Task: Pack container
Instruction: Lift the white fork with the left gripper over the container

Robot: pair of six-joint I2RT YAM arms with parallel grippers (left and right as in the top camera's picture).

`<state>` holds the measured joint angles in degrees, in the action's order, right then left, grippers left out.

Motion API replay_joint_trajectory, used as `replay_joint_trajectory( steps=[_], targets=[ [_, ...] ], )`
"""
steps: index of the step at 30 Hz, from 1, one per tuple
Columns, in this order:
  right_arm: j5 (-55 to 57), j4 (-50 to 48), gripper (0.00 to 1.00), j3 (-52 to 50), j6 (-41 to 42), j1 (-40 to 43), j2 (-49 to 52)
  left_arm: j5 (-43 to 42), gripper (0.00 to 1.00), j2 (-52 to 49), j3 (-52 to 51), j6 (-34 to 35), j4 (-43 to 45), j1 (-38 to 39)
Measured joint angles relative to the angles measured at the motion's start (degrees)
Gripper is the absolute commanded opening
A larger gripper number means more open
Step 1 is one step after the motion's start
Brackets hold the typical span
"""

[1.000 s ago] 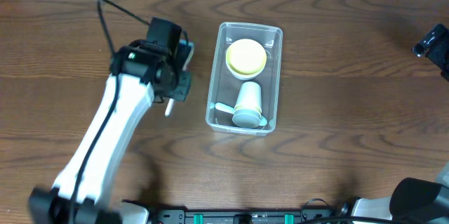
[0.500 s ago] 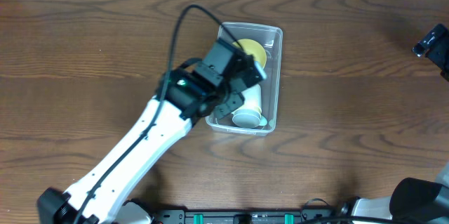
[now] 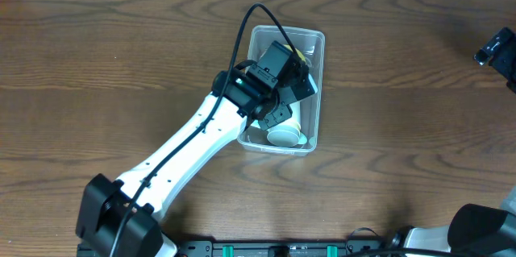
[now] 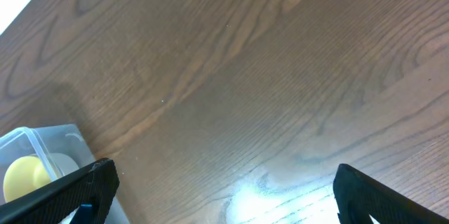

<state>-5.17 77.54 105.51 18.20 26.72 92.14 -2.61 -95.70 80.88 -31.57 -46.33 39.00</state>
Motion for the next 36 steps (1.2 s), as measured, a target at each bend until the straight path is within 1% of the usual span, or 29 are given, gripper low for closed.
replay_joint_trajectory(
  steps=[7, 16, 21, 23, 36],
  targets=[
    [0.0, 0.0, 0.99, 0.0, 0.0, 0.0, 0.0, 0.0, 0.06, -0.44, 0.0, 0.0, -0.42, 0.0],
    [0.0, 0.0, 0.99, 0.0, 0.0, 0.0, 0.0, -3.02, 0.06, -0.42, 0.0, -1.88, -5.92, 0.0],
    [0.0, 0.02, 0.99, 0.0, 0.0, 0.0, 0.0, -6.51, 0.06, -0.44, 0.0, -6.19, -11.26, 0.09],
    [0.0, 0.02, 0.99, 0.0, 0.0, 0.0, 0.0, -7.58, 0.06, -0.42, -0.02, -7.56, -12.0, 0.22],
    [0.0, 0.0, 0.99, 0.0, 0.0, 0.0, 0.0, -12.22, 0.07, -0.42, 0.0, -20.81, -11.54, 0.98]
  ],
)
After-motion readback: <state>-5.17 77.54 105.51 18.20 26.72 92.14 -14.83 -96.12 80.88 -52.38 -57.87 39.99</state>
